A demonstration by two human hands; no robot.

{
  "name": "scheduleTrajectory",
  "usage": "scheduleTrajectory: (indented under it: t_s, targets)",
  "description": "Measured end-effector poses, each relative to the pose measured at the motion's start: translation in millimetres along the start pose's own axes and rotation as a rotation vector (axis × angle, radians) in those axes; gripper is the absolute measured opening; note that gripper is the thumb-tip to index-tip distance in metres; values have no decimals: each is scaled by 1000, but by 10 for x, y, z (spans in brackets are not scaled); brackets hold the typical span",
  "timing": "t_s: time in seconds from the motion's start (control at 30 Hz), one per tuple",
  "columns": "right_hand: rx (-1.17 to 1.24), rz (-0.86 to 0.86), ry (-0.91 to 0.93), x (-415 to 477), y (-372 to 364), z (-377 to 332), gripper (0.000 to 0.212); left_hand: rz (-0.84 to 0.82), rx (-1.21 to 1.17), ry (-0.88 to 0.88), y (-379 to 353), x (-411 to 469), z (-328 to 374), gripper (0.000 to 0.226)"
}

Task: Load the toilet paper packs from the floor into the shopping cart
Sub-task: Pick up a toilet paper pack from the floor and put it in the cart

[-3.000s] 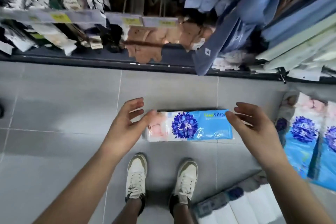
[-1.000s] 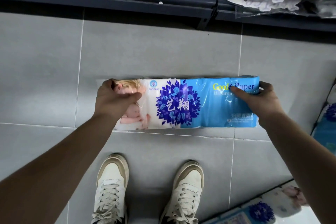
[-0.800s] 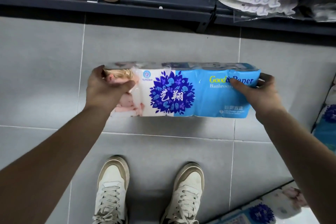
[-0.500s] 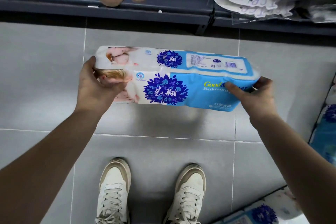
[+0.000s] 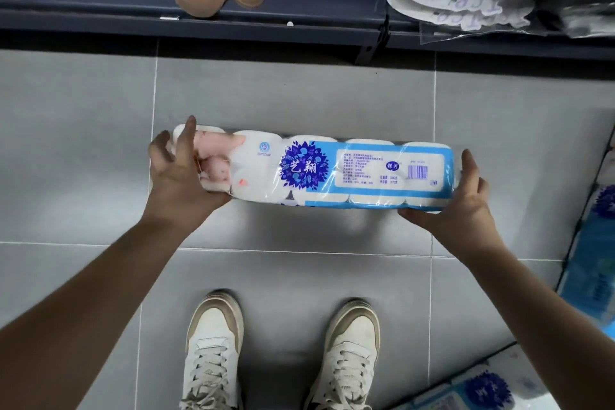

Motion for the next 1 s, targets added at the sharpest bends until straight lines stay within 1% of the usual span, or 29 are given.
scheduleTrajectory:
  t_s: [0.07,0.13,0.2,0.3,0.4,0.47,0.53,0.7,0.87,1.0]
  targets:
    - [-89,32,40,28,3,-60,140,-23,79,-41,-36,26,24,125]
    - [-170,21,61,65,-2,-111,144,-55,170,-48,-69,64,57,126]
    - [-289,5,85,110,4,-184,143,-81,257,-47,-86,113,91,129]
    - [-464,33,159,163,-6,-301,142,-132,343,-57,-123,183,116,130]
    - [-552,16,168,205,-37,-346,140,-139,354,-40,-138,217,136,118]
    - [-535,-10,147,230,-50,-356,134,-130,356,-44,-123,228,171,106]
    - [-490,-28,117,223,-36,-393,126,-138,344,-28,-87,230,199,100]
    - [-429,-32,98,66,168,-562,118,-168,329,-25,230,138,407,106]
    - [-391,10,103,-301,791,-1043,119,-133,341,-58,959,-89,860,106]
    - [-384,15,137,-681,1486,-1611,120,-132,374,-49,1685,-382,1349,113]
Point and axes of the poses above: each hand's wrist, its own x-axis towards the middle knuckle, its own y-axis out of the back of the hand, z = x × y, the point moved 6 cm from there along x, towards the middle knuckle, and after that the axes turned 2 degrees about -x, right-handed, at the moved point
